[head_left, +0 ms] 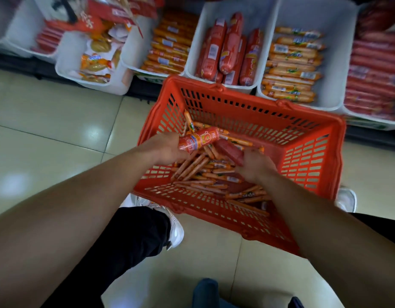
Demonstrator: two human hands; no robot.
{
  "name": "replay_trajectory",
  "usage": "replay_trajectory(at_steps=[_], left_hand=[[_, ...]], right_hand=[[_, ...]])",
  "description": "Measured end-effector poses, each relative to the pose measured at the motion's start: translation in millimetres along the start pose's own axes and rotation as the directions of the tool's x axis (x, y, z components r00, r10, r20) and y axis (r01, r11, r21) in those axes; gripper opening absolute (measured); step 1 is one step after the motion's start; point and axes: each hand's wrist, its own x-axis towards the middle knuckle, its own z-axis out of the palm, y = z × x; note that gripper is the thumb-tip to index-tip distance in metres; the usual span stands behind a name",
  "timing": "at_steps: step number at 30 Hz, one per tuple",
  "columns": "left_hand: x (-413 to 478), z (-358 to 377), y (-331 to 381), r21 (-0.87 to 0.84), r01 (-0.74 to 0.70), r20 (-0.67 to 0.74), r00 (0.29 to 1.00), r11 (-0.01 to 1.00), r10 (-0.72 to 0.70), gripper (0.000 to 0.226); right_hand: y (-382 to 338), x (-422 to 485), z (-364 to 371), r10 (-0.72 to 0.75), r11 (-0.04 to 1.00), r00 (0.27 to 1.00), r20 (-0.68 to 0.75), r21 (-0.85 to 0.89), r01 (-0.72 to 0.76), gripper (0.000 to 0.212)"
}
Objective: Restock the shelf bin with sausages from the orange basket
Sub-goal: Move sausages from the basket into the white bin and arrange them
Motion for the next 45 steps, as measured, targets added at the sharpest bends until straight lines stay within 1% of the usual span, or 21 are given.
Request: replay_trajectory(at_steps=[2,6,10,11,13,15,17,19,23,27,29,31,34,37,38,40,42,45], left_hand=[[-14,-21,6,0.054,-0.026,-0.018,0.999,0.998,0.027,0.051],[-50,-65,18,0.089,-0.058,-0.056,0.996,0.994,0.063,0.054],[-72,-101,26,0.080,-0.036,-0.125,0.991,0.996,0.046,0.042],[-73,-107,28,0.055,-0.036,-0.150,0.988,0.998,0.043,0.039],[-69,-116,32,-0.055,-0.042,-0.184,0.982,0.998,0.031,0.037],[-62,-121,38,-0.164,-0.048,-0.213,0.977,0.985,0.012,0.037],[-51,-127,45,-0.235,-0.050,-0.238,0.971,0.971,-0.008,0.039],[-37,-132,52,-0.295,-0.050,-0.233,0.972,0.954,-0.021,0.041],[-6,-138,57,-0.403,-0.054,-0.213,0.976,0.914,-0.036,0.050],[20,-140,61,-0.451,-0.025,-0.218,0.972,0.892,-0.083,0.042],[32,-143,67,-0.484,-0.009,-0.211,0.972,0.875,-0.107,0.039],[46,-147,73,-0.523,-0.003,-0.209,0.970,0.852,-0.125,0.040],[70,-153,92,-0.504,-0.012,-0.246,0.960,0.863,-0.130,0.048],[98,-157,118,-0.509,0.004,-0.275,0.947,0.861,-0.167,0.055],[102,-156,126,-0.477,0.003,-0.291,0.943,0.879,-0.161,0.056],[111,-151,136,-0.381,-0.012,-0.305,0.945,0.925,-0.113,0.055],[113,-144,139,-0.280,-0.018,-0.272,0.960,0.960,-0.061,0.054],[104,-143,134,-0.218,-0.050,-0.222,0.975,0.975,0.000,0.044]], right_hand=[[0,-18,-30,-0.031,0.999,0.999,-0.042,-0.023,0.030,0.060],[-4,-55,-100,-0.076,0.997,0.988,-0.136,0.009,0.078,0.065],[-7,-69,-159,-0.061,0.995,0.964,-0.260,0.066,0.081,0.059],[-7,-66,-168,-0.043,0.993,0.956,-0.290,0.090,0.072,0.058],[-10,-60,-182,0.004,0.987,0.946,-0.325,0.156,0.050,0.053],[-16,-47,-188,0.046,0.963,0.940,-0.338,0.267,0.049,0.044],[-22,-29,-189,0.096,0.930,0.943,-0.320,0.365,0.029,0.037],[-27,-5,-188,0.139,0.907,0.949,-0.283,0.422,-0.006,0.032],[-41,48,-191,0.195,0.860,0.948,-0.252,0.509,-0.041,0.040],[-62,83,-204,0.230,0.825,0.913,-0.337,0.566,0.001,0.043],[-68,87,-201,0.254,0.842,0.883,-0.395,0.540,0.000,0.048],[-67,87,-188,0.230,0.886,0.869,-0.438,0.464,0.000,0.051],[-57,83,-168,0.155,0.895,0.898,-0.412,0.443,0.049,0.046],[-46,80,-161,0.089,0.897,0.922,-0.376,0.433,0.090,0.041],[-41,79,-160,0.074,0.899,0.929,-0.364,0.428,0.096,0.039],[-33,78,-160,0.069,0.891,0.938,-0.341,0.443,0.096,0.038],[-25,75,-160,0.077,0.882,0.941,-0.329,0.462,0.089,0.041],[-18,65,-163,0.106,0.867,0.948,-0.301,0.494,0.061,0.045]])
